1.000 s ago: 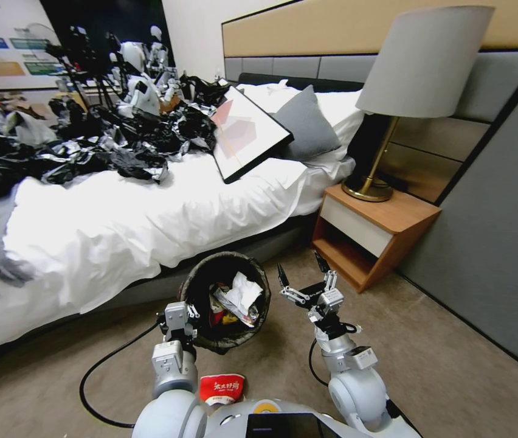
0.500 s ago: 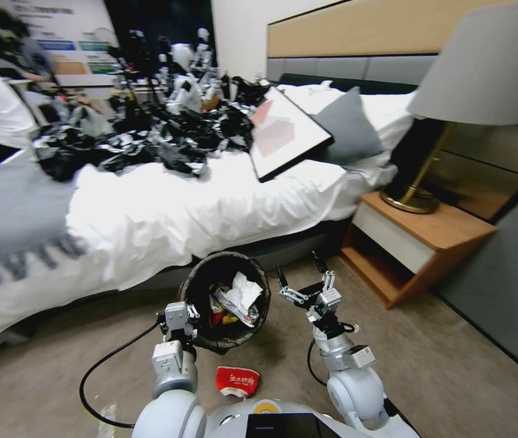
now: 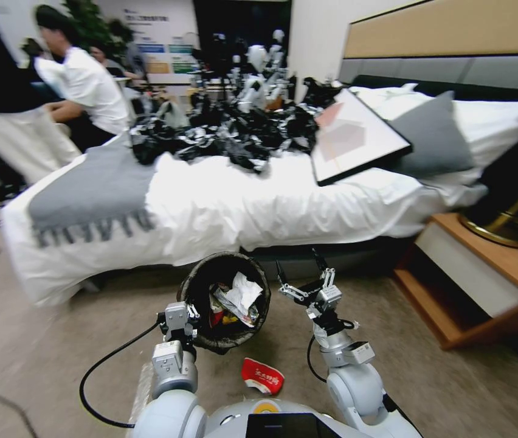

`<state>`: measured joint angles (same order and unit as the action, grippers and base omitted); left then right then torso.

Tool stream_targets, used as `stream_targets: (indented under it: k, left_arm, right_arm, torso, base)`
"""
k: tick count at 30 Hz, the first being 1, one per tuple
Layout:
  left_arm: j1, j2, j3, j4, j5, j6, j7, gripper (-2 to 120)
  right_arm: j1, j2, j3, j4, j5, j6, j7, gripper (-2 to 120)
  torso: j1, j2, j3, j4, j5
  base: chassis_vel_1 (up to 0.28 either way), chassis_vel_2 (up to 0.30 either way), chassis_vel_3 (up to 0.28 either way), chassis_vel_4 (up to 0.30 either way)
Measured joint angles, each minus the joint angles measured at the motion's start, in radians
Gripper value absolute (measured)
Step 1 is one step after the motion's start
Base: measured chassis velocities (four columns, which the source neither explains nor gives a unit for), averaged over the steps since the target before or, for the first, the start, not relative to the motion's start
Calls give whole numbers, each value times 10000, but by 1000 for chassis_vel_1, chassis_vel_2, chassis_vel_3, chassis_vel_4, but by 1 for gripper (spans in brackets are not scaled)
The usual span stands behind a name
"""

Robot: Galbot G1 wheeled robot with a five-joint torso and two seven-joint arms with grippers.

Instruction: Pick up the trash bin, then pick up the garbage from the floor and place it into the trash bin.

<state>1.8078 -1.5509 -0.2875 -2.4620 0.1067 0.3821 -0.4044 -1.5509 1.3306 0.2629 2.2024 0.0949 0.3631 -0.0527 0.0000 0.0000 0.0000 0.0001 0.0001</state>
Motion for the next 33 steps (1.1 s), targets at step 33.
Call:
stream_targets:
  k: [33]
  left_arm:
    - [-1, 0, 1, 0, 0, 0, 1, 0]
  right_arm:
    - [-34, 82, -12, -101, -17, -38, -183, 100]
  torso:
    - [0, 0, 1, -1, -2]
  base:
    - [35, -10, -5, 31]
